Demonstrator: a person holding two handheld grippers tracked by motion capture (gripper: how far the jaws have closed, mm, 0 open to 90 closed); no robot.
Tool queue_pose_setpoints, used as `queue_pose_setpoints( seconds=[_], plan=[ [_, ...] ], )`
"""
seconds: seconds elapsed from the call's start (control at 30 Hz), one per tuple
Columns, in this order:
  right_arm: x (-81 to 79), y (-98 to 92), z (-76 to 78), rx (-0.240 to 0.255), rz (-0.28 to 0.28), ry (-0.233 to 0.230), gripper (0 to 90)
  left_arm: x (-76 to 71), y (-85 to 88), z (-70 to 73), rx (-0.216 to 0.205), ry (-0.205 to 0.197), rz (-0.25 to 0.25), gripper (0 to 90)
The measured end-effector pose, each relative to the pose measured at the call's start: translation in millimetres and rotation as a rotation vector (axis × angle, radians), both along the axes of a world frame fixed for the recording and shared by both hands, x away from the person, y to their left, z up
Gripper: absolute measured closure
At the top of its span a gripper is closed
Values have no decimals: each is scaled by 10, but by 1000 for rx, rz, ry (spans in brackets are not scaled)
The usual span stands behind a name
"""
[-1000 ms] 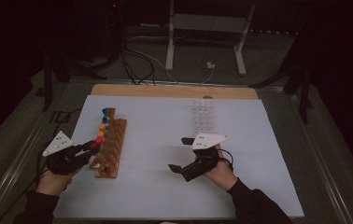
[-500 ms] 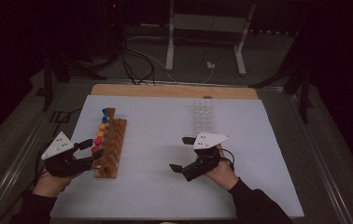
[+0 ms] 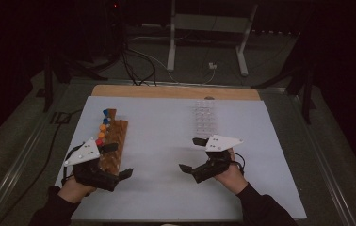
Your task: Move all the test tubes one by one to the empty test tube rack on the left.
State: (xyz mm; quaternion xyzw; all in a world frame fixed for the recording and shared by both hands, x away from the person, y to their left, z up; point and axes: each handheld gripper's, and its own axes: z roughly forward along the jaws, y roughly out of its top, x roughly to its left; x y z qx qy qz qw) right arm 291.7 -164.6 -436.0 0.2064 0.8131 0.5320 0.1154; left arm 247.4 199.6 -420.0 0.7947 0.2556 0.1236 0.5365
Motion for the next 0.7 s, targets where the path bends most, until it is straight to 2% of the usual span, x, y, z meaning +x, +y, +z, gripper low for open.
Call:
queue_pose_setpoints(
  seconds=[0.1, 0.17, 0.23, 0.3, 0.37, 0.43, 0.53, 0.7],
  plan=[
    [-6, -69, -45, -3, -21, 2, 0, 2, -89, -87, -11, 1, -19, 5],
    [-12, -108, -72, -11, -33, 2, 0, 10, -132, -139, -3, 2, -39, 5],
    [-24, -153, -105, -30, -45, -1, 0, 19, -174, -201, 7, 9, -50, 5],
    [-35, -202, -146, -48, -52, 4, 0, 20, -210, -271, 0, 20, -61, 5],
    [-55, -267, -202, -64, -60, 9, 0, 14, -252, -344, 24, 22, -67, 5],
    [-69, -318, -248, -78, -69, 12, 0, 14, -282, -417, 27, 29, -73, 5],
    [-84, -401, -311, -87, -75, 40, 0, 11, -307, -465, 52, 26, -85, 5],
    [-94, -459, -378, -110, -98, 47, 0, 11, -314, -496, 67, 18, -89, 5]
  ],
)
